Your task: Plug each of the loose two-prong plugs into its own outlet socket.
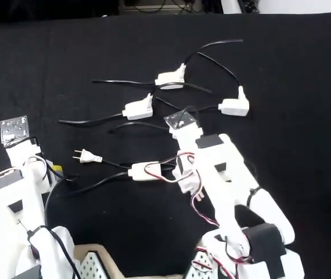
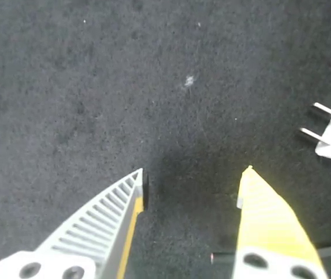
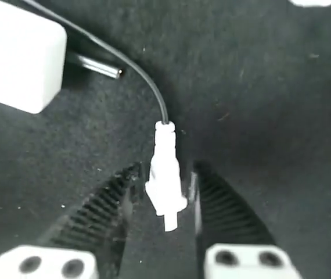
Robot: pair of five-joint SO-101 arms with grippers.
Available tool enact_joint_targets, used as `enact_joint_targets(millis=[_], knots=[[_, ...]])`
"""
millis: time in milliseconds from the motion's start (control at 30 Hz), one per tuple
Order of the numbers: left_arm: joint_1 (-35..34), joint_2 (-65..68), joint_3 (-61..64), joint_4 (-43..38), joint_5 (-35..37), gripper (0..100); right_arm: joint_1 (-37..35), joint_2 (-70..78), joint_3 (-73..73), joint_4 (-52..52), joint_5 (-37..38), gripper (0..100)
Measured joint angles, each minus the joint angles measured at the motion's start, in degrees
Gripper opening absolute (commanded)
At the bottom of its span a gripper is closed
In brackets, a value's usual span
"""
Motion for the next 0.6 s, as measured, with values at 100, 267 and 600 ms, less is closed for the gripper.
enact_joint_targets(millis=[100, 267, 600], knots=[[0.0, 0.0, 0.0, 0.0, 0.0, 26, 0.0, 0.0, 0.0, 0.0, -0.35, 11.3], [0.0, 0.0, 0.0, 0.0, 0.0, 26, 0.0, 0.0, 0.18, 0.0, -0.53, 11.0], [0.0, 0.0, 0.0, 0.0, 0.0, 26, 0.0, 0.0, 0.53, 3.6, -0.53, 11.0]])
